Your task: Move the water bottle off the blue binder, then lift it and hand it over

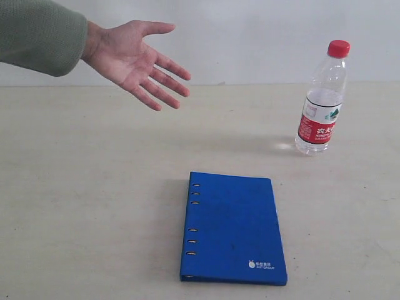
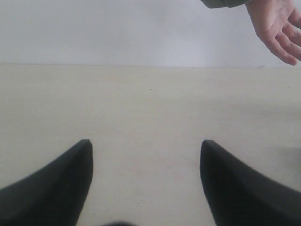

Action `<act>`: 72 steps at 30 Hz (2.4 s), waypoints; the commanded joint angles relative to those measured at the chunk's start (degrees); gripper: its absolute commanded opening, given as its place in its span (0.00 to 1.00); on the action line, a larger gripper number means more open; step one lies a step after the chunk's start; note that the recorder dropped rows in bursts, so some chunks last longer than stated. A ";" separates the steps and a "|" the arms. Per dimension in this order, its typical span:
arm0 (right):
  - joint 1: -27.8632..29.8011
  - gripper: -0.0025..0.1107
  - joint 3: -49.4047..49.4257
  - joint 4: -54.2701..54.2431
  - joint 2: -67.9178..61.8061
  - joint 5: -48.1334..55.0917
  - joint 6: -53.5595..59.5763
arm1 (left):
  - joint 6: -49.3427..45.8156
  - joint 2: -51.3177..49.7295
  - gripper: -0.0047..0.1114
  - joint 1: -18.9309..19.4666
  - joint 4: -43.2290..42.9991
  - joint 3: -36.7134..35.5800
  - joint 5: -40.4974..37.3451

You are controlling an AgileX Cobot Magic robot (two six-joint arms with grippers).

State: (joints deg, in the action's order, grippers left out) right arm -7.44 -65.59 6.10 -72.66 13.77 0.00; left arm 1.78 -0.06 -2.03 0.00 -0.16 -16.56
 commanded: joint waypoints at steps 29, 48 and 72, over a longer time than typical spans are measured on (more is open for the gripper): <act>-21.86 0.02 41.80 -16.24 17.87 -0.28 0.45 | -1.43 0.06 0.57 0.14 -1.77 0.16 0.60; -21.71 0.02 40.82 -16.12 -2.31 -10.76 0.56 | 26.83 -7.14 0.57 0.14 -19.03 1.39 52.13; -21.71 0.02 39.59 -16.04 -2.68 -10.28 1.84 | 70.59 -53.62 0.08 0.14 -68.79 16.92 50.18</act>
State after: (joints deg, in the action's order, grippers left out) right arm -29.08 -25.60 -10.05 -74.94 3.61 1.50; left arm 70.33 -47.42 -2.03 -66.39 15.21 34.56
